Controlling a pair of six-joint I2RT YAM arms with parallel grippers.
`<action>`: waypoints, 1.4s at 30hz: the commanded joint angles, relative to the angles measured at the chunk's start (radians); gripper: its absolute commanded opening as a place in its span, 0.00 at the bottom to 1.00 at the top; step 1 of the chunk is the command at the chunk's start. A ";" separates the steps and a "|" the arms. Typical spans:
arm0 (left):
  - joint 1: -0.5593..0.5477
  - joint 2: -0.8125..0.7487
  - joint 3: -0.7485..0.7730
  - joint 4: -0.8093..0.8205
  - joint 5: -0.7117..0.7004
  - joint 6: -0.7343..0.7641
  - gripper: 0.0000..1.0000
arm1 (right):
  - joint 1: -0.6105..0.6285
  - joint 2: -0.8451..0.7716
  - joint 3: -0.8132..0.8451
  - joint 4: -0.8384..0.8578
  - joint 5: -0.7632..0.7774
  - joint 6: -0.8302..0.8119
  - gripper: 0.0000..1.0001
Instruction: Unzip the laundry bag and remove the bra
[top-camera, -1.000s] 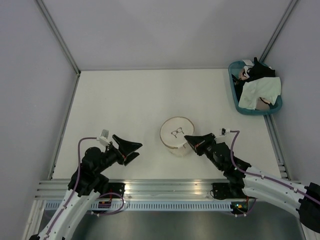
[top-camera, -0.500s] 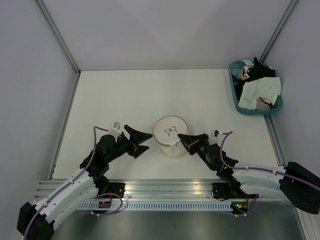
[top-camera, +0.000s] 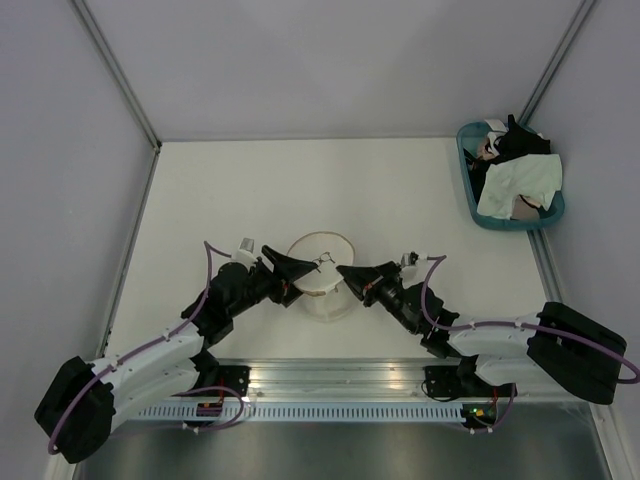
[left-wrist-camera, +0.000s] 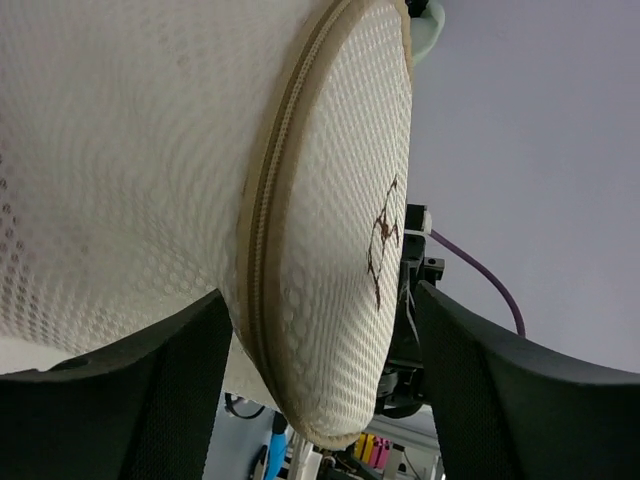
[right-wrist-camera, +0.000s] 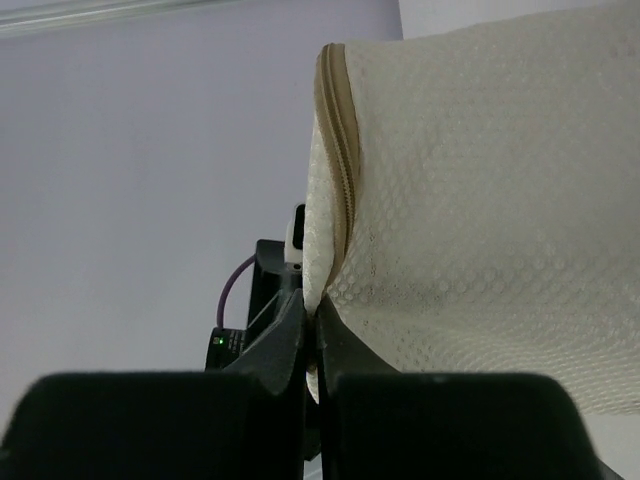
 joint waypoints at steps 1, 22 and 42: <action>-0.006 0.015 0.008 0.151 -0.029 -0.024 0.73 | 0.008 0.015 0.056 0.140 -0.086 -0.002 0.00; -0.006 -0.197 -0.046 -0.074 -0.096 -0.023 0.02 | 0.011 -0.364 0.267 -0.752 -0.136 -0.689 0.86; -0.006 -0.197 -0.023 -0.142 -0.101 -0.037 0.02 | 0.414 -0.257 0.349 -1.019 0.157 -0.858 0.57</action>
